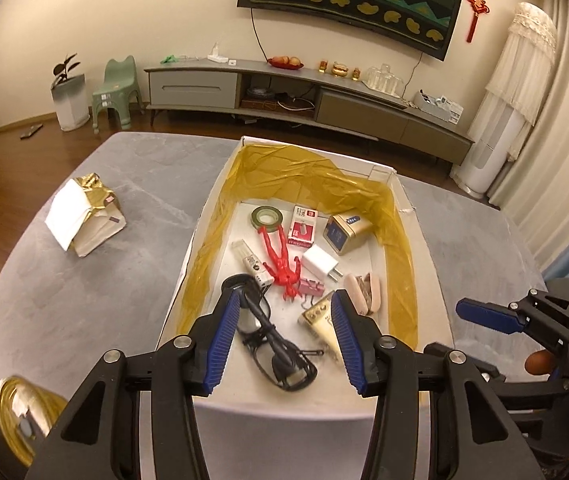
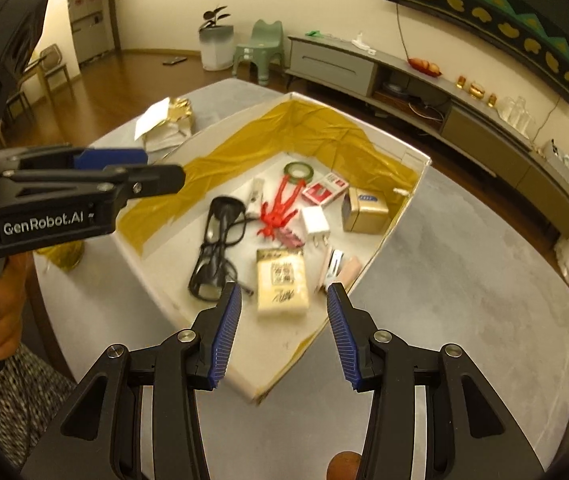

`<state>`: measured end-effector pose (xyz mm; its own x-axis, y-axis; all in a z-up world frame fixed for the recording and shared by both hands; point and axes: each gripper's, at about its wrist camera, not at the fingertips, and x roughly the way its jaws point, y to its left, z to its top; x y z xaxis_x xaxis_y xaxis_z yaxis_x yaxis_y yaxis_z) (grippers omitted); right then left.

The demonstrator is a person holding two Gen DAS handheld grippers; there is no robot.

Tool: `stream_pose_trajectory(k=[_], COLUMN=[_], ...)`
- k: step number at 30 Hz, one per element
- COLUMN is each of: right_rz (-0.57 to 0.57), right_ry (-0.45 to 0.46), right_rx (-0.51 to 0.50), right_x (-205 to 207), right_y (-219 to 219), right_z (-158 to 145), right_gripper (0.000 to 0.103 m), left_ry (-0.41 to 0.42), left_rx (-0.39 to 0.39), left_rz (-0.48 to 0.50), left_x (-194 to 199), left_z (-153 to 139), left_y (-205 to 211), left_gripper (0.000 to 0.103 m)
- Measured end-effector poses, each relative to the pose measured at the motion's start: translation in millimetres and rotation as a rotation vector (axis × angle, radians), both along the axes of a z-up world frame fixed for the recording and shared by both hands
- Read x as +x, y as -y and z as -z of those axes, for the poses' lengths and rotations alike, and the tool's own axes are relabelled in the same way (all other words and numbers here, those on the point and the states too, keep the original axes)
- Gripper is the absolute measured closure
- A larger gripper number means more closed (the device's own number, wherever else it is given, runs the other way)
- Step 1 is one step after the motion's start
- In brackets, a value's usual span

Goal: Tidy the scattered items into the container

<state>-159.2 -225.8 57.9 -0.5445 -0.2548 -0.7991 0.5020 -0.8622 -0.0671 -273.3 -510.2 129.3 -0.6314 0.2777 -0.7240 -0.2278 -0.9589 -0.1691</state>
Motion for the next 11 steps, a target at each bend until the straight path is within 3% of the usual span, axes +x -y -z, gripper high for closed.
stream_pose_trajectory(k=[5,8,11], right_rz=[-0.01,-0.011,-0.006], right_ry=[0.05,0.088,0.083], right_rx=[-0.03,-0.109,-0.12], right_x=[18.3,24.5,31.9], right_y=[-1.1,-8.4,-9.0], right_z=[1.9,1.7,-0.4], right_gripper=[0.055,0.055,0.055], left_ry=[-0.038,-0.054,-0.059], left_rx=[-0.022,-0.033,-0.04], left_rz=[0.007,0.008,0.008], left_x=[22.3,31.0,36.0], left_z=[-7.5,-9.7,-10.2], left_y=[-3.7,-5.3,-6.6], left_gripper=[0.053,0.053,0.053])
